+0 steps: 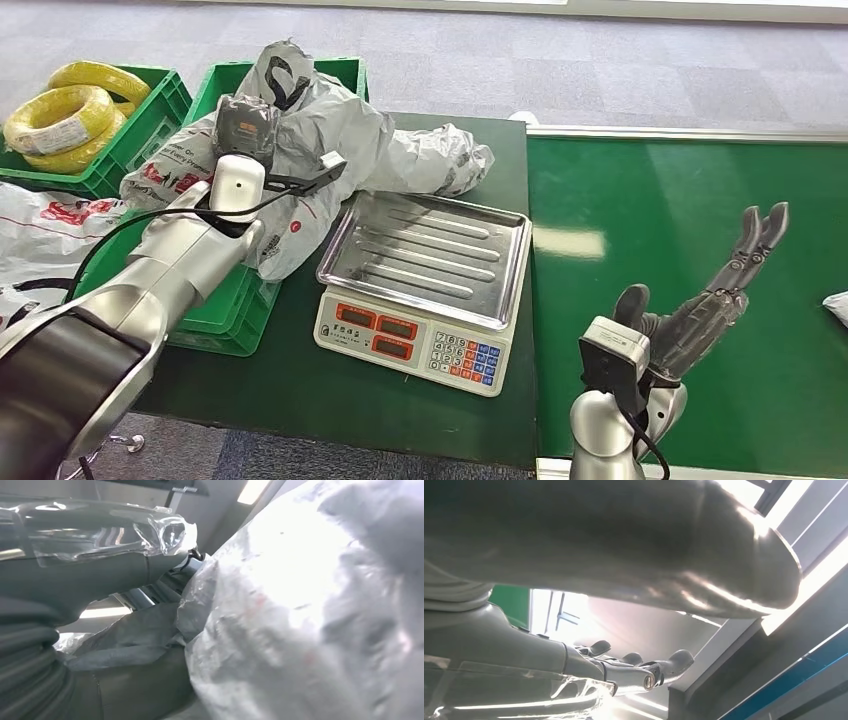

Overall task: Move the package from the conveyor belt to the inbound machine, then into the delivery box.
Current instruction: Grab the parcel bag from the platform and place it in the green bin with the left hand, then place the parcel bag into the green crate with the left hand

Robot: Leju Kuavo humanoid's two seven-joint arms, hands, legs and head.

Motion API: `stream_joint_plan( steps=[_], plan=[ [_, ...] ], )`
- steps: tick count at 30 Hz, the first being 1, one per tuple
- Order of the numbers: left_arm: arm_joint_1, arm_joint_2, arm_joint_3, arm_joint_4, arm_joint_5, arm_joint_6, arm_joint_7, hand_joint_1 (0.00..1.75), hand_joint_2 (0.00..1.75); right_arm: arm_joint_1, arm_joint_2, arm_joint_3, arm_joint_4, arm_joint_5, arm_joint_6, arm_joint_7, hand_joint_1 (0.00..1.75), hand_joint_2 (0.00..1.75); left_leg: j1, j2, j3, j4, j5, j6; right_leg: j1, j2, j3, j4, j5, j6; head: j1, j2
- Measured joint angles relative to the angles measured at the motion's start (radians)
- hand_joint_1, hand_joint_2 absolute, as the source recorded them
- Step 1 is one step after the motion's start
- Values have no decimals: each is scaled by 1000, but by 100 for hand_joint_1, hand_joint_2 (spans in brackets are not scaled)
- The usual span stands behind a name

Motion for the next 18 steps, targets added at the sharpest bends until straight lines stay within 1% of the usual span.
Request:
stream_joint_plan(
  steps=[5,11,15,18],
  plan=[
    [-17,18,9,24,0,-22,6,166,175,3,0,-1,0,-1,0,-4,0,0,0,0,0,0,0,0,0,0,0,0,0,0,0,0],
    [-23,25,9,39,0,-36,14,167,175,4,0,-2,0,-1,0,-7,0,0,0,0,0,0,0,0,0,0,0,0,0,0,0,0],
    [-24,32,7,53,0,-110,51,167,175,8,0,-2,0,-1,0,-8,0,0,0,0,0,0,0,0,0,0,0,0,0,0,0,0],
    [-24,44,1,67,0,-172,96,168,175,12,0,-1,-1,3,0,3,0,0,0,0,0,0,0,0,0,0,0,0,0,0,0,0]
  ],
)
